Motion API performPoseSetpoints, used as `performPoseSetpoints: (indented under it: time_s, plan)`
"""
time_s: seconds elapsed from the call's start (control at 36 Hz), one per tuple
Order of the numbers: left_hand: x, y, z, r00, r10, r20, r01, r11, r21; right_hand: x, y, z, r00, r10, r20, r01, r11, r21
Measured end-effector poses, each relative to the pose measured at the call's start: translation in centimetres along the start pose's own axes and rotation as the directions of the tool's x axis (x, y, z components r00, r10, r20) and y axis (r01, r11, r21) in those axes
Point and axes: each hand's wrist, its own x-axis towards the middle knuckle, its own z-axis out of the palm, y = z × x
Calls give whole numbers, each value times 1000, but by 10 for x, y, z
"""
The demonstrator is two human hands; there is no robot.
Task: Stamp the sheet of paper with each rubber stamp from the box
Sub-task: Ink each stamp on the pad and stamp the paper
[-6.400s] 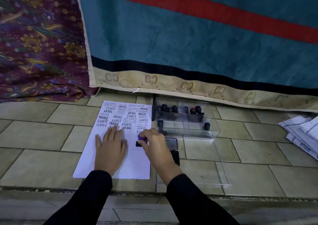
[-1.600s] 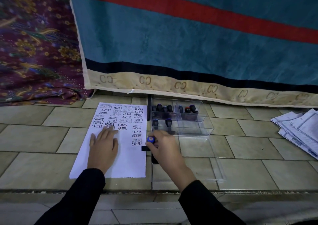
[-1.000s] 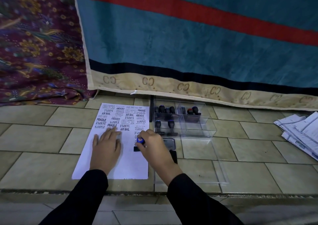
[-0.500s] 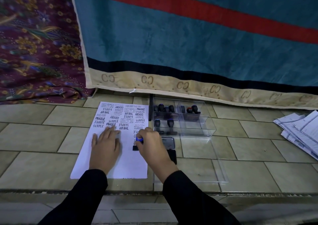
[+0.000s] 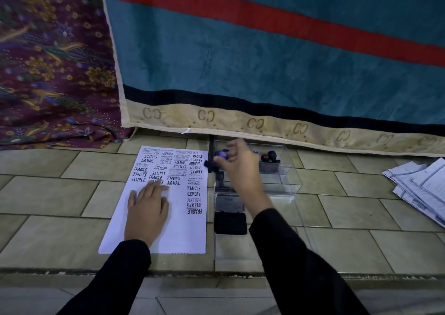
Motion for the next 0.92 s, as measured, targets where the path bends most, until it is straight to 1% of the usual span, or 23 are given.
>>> performPoseSetpoints:
  time_s: [0.06,0.17,0.25,0.33,0.44,0.53,0.69,0.78,0.83,0.92]
  plan:
    - [0,1,0,1000,0,-9,0,1000,-1,13,7,-8,1000,8,-14,-9,998,-59]
    - [0,1,-1,1000,4,-16,-4,1000,-1,28,31,-9,998,67,14,-62,973,-221]
    - [0,1,-1,1000,12,-17,-12,1000,10,33,42,-6,995,86,57,-63,945,-321]
    - [0,1,-1,1000,9,-10,-9,1000,8,36,48,-1,990,83,114,-29,912,-410]
    - [0,1,-2,1000,7,-11,-7,1000,9,38,50,8,972,119,204,-5,874,-485]
    - [0,3,-2,1000,-8,-3,8,1000,4,39,49,10,972,119,201,-5,871,-491]
    - [0,3,-3,1000,-15,-3,15,1000,0,42,50,9,962,88,258,61,854,-517]
    - [0,2,-3,1000,-7,0,7,1000,-1,46,56,7,956,70,286,81,870,-486]
    - [0,1,-2,1000,5,-6,-5,1000,8,50,58,1,961,74,266,56,891,-450]
    - [1,0,-2,1000,15,-13,-14,999,29,60,67,-15,979,125,162,-46,906,-421]
